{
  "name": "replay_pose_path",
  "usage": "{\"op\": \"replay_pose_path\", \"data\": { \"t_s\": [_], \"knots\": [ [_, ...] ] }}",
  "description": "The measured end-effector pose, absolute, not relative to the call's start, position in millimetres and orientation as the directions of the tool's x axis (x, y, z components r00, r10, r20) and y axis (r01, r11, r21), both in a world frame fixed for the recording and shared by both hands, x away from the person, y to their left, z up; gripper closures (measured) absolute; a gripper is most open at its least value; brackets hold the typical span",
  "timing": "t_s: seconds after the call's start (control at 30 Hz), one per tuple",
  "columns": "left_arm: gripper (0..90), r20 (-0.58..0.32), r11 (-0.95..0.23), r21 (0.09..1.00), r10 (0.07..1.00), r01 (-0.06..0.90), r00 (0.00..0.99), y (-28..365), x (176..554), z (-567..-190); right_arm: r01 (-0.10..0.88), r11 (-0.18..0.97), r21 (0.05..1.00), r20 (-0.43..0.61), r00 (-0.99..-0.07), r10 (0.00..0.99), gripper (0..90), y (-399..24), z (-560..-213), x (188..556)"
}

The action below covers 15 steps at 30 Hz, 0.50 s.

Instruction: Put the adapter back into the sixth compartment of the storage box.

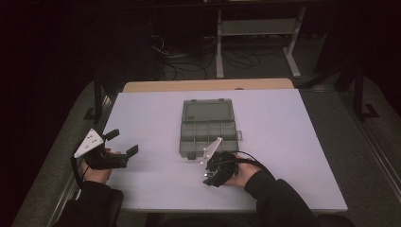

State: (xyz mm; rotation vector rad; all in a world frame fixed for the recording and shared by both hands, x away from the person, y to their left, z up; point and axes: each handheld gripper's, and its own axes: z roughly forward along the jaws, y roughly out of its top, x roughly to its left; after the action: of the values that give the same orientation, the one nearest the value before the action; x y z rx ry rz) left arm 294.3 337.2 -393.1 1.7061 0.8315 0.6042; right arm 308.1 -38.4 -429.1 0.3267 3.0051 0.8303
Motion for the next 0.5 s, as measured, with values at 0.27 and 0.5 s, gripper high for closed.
{"op": "replay_pose_path", "data": {
  "t_s": [0.27, 0.5],
  "knots": [
    [0.0, -0.015, -0.164, 0.96, 0.78, 0.227, 0.626, 337.1, 294.3, -393.1, 0.19, 0.849, 0.494, 0.015, -0.978, 0.21, 74.5, -36.1, -430.9, 305.6],
    [0.0, -0.016, -0.164, 0.96, 0.779, 0.228, 0.626, 336.9, 294.4, -393.3, 0.223, 0.828, 0.515, 0.04, -0.971, 0.236, 74.8, -38.0, -426.0, 307.9]
  ]
}}
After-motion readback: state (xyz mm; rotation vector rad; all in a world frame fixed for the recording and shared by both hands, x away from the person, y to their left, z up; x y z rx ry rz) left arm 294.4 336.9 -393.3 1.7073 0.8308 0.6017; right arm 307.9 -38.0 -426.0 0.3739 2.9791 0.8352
